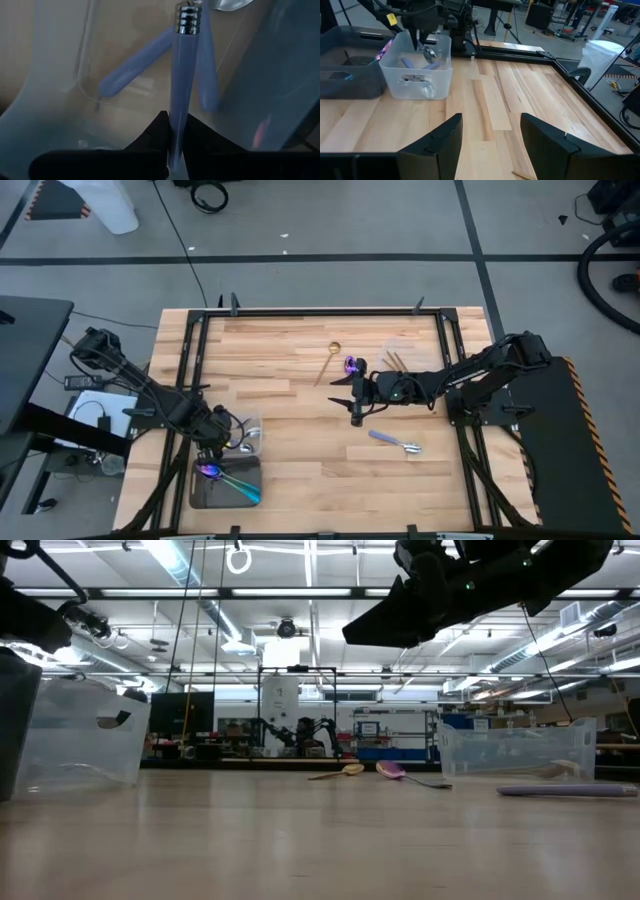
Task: Sort silverware by color (type)
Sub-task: Put the purple spoon into the bottom transparent bin
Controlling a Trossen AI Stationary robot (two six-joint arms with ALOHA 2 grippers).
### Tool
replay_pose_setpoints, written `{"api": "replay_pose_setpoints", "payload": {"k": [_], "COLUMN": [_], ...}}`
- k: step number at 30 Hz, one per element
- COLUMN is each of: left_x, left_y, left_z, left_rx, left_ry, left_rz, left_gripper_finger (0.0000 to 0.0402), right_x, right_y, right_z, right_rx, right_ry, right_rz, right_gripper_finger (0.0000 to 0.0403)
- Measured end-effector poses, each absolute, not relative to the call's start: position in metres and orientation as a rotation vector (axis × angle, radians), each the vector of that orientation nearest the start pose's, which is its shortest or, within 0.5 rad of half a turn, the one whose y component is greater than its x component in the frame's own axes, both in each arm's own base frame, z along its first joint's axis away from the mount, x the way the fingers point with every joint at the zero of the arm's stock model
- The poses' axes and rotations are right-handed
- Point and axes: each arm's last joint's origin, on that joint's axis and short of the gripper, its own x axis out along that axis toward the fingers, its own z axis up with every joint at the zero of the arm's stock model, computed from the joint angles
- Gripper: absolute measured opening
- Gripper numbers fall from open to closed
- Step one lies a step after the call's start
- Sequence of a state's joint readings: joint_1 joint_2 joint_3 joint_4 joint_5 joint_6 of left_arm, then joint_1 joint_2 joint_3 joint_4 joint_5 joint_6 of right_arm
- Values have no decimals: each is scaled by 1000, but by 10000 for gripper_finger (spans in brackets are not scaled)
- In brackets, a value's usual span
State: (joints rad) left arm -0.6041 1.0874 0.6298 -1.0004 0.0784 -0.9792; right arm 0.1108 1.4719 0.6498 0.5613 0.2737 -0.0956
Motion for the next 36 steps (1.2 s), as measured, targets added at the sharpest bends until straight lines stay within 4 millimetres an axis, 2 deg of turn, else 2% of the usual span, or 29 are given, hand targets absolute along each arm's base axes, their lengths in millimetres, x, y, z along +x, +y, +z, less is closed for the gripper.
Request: {"api": "replay_pose_setpoints", "payload": {"k": [12,21,25,29,36], "left_x": [130,133,139,150,176], "left_y": [-90,-89,-88,-89,-89], "left_z": [182,186,194,208,233], "left_rx": [-394,-513,-524,-486,-237], "left_ry": [1461,1508,1485,1403,1053], "left_rz": [199,191,157,86,10], "left_gripper_finger": [44,111,119,117,116], "right_x": [296,296,296,296,295], "right_y": [25,25,24,25,22], "right_z": [204,204,204,203,198], "right_rx": [-124,-120,-103,-95,15], "right_ry": [255,255,254,255,308], "right_rz": [-146,-148,-151,-130,-132], "right_gripper_finger": [210,210,210,210,210]}}
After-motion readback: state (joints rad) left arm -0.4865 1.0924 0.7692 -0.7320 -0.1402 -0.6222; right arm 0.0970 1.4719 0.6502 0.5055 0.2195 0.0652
